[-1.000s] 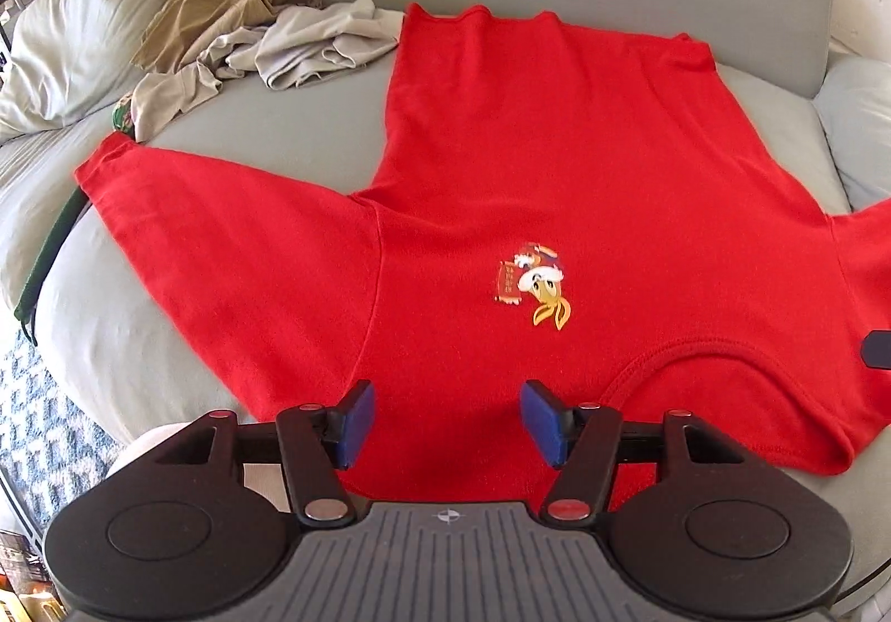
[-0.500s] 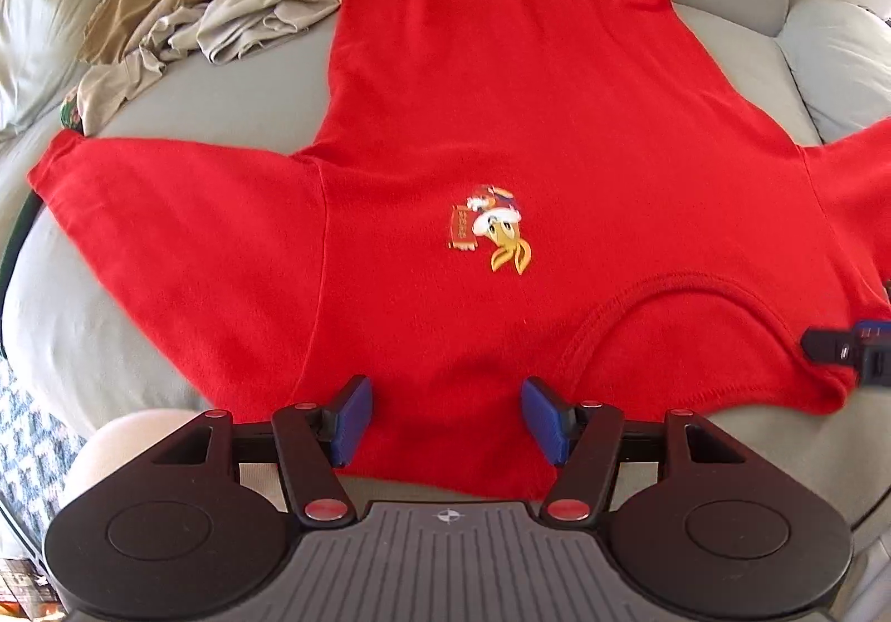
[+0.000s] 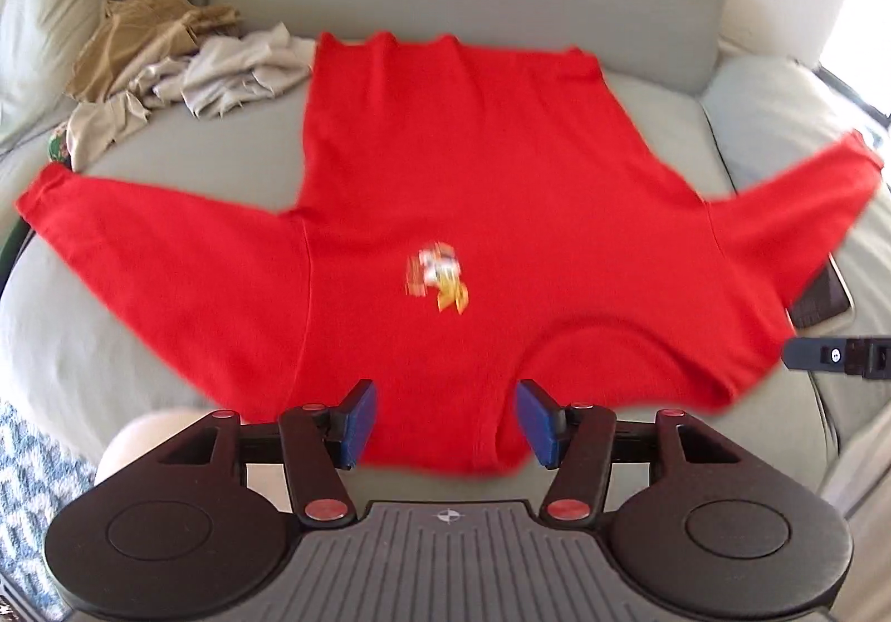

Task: Fold clothes

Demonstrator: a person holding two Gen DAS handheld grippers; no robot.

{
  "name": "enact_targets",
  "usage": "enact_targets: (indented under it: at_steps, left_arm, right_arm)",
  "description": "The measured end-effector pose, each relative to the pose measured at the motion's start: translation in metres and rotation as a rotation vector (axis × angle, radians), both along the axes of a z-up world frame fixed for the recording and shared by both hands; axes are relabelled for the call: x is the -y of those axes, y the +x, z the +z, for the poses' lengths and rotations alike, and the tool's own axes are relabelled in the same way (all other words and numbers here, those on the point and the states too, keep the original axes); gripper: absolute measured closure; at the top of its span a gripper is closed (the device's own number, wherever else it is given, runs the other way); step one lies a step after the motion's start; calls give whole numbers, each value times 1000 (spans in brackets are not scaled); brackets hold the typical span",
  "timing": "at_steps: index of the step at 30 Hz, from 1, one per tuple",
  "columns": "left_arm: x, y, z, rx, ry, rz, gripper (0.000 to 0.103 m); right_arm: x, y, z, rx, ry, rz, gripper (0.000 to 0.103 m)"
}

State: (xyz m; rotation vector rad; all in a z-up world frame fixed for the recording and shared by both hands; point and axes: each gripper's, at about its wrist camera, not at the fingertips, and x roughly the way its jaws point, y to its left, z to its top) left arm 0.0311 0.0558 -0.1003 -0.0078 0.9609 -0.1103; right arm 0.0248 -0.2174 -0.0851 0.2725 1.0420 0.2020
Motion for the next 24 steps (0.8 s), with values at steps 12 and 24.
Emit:
enact_targets:
  at_steps: [12, 24]
  left_arm:
    - [-18, 10, -2, -151, -51, -20, 52]
    - [-42, 123, 85, 142, -51, 138, 34]
  right_arm:
    - [-19, 30, -19, -127, 13, 57, 77]
    - [7, 122, 102, 171, 152, 2, 27]
